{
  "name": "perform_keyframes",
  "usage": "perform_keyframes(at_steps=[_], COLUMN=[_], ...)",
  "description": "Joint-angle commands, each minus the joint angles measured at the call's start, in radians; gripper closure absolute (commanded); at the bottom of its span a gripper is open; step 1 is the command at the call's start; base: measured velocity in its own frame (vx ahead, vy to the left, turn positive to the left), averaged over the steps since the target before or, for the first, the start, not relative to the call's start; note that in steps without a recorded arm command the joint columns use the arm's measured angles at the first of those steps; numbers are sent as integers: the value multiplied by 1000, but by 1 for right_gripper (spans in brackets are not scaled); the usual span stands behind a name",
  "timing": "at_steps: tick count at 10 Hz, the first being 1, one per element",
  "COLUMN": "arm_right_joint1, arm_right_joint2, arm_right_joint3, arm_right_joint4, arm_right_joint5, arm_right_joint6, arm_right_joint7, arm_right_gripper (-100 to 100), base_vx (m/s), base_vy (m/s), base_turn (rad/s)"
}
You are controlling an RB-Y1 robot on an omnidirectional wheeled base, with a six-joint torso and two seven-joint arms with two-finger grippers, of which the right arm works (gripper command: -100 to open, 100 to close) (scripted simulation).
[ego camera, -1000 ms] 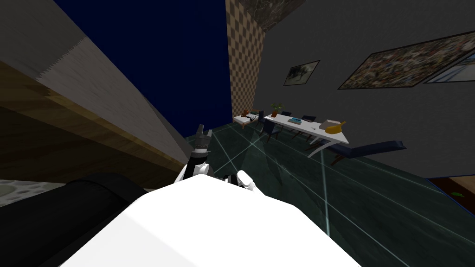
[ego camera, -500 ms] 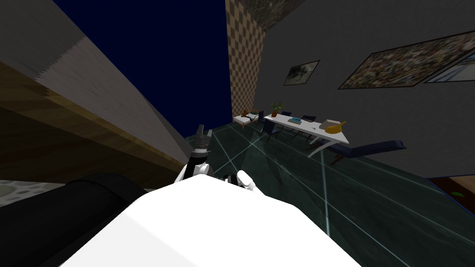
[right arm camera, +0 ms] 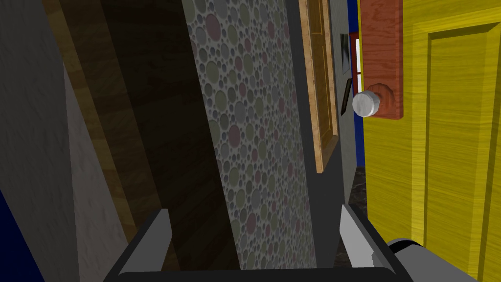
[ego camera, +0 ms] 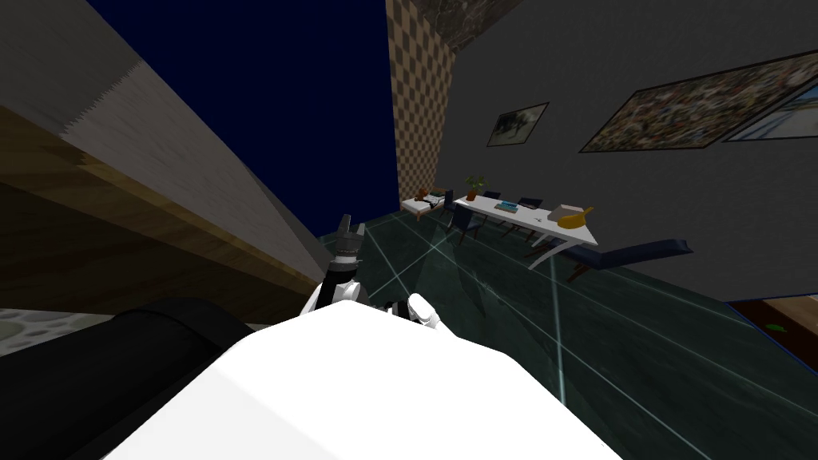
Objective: Push the door open
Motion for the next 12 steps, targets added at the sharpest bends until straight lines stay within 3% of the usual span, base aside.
perform_keyframes(at_steps=[1, 12], arm_right_joint1=[0, -1], arm_right_joint2=[-2, -2], arm_right_joint3=[2, 5], arm_right_joint4=[-2, -3], arm_right_joint5=[1, 3], arm_right_joint6=[4, 10], arm_right_joint7=[-6, -13], arm_right_gripper=[-100, -100], base_vx=[-53, -17], base_vy=[19, 2], base_turn=[-112, -11])
